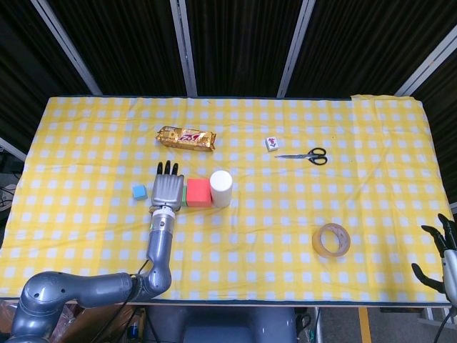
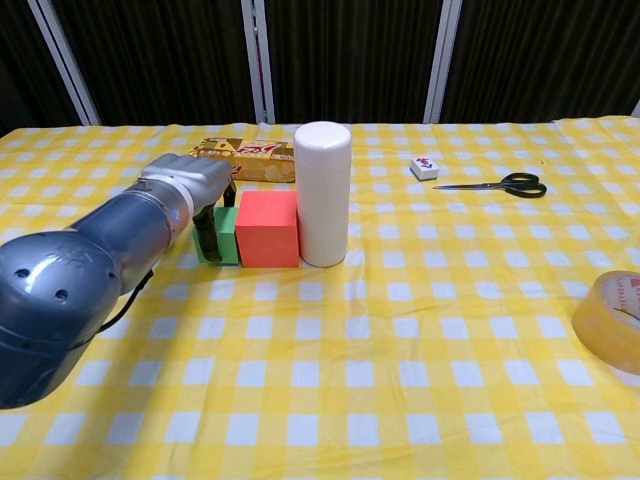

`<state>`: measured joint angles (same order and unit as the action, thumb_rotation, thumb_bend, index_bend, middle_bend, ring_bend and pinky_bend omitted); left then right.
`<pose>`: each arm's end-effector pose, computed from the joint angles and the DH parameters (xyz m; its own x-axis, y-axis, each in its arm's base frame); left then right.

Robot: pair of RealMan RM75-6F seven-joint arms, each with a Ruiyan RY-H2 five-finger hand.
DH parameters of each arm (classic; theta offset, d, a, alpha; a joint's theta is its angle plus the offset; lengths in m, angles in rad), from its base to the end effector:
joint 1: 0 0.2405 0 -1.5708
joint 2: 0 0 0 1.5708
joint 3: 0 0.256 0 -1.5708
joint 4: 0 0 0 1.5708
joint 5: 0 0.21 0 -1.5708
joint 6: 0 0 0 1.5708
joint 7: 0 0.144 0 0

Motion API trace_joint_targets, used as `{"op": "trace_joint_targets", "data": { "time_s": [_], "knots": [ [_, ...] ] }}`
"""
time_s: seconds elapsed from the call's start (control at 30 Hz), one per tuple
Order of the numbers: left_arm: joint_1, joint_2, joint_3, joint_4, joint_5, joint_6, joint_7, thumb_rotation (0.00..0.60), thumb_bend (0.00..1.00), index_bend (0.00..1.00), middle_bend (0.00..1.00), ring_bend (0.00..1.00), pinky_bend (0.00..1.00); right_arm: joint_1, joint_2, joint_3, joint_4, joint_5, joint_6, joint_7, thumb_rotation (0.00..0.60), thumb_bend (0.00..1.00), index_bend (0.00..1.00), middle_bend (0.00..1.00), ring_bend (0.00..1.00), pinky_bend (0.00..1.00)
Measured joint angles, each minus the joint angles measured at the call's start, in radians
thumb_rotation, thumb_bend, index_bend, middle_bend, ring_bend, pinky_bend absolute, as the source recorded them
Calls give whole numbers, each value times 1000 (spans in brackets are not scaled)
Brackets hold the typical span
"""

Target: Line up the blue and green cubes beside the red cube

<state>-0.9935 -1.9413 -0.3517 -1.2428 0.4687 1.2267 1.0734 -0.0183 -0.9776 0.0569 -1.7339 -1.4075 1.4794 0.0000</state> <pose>-0.0893 0.3723 -0.0843 0.6484 0.2614 0.7150 0.7500 -0.0576 -0.6590 -0.3246 -0.1481 0.1975 0.4030 -0.0415 0.9143 -0.8989 0.1697 0.4040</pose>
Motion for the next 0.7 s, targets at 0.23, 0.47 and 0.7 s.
{"op": "trace_joint_targets", "data": {
  "time_s": [0.23, 0.47, 0.7],
  "knots": [
    [-8, -14, -3, 11, 2, -1, 10, 600, 427, 475, 71, 0, 0, 0, 0, 0, 1, 0, 1, 1, 600, 317, 211, 0, 0, 0],
    [-9, -23, -5, 18, 7, -4, 7, 600, 427, 475, 71, 0, 0, -1, 1, 0, 1, -1, 1, 3, 600, 318, 211, 0, 0, 0],
    [-5, -28, -5, 31, 4, -7, 8, 600, 427, 475, 68, 0, 0, 0, 1, -1, 1, -2, 0, 4, 600, 317, 211, 0, 0, 0]
  ]
}}
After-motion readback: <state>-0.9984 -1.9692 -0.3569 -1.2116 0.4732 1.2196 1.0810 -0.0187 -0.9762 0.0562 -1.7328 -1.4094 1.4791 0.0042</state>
